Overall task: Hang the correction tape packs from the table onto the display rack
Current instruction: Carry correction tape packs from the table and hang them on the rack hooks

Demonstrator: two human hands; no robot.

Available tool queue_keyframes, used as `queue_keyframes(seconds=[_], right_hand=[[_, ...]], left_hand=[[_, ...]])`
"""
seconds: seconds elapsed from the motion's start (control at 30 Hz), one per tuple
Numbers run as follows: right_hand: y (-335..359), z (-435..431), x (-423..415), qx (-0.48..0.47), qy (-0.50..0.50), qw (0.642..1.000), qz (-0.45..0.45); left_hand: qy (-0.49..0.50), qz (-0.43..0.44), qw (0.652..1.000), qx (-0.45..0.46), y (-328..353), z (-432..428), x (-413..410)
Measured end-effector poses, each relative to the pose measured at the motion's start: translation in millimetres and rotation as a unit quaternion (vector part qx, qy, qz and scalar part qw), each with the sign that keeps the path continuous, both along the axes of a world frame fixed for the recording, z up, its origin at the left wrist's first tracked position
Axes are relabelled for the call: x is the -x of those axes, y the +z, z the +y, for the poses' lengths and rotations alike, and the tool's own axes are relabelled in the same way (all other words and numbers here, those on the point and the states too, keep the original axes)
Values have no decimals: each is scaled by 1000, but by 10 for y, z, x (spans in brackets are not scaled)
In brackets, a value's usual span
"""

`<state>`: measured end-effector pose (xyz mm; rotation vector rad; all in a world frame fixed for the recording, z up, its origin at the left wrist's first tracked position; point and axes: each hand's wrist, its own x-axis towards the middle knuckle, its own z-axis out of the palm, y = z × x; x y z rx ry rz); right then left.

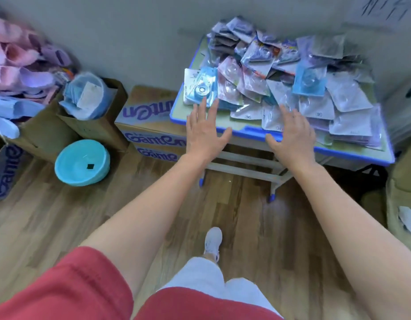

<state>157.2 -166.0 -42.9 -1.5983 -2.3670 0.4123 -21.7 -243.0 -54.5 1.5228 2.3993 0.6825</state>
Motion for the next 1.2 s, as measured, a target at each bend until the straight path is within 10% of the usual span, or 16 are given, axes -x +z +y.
queue_keyframes(seconds=[0.63,1.2], right_hand=[[-27,3464,80,30,-101,994,-36],[-121,4064,159,98,-93,988,-74]], left_hand=[[-7,29,999,30,122,3615,33],[-19,95,971,220,-91,4506,56]])
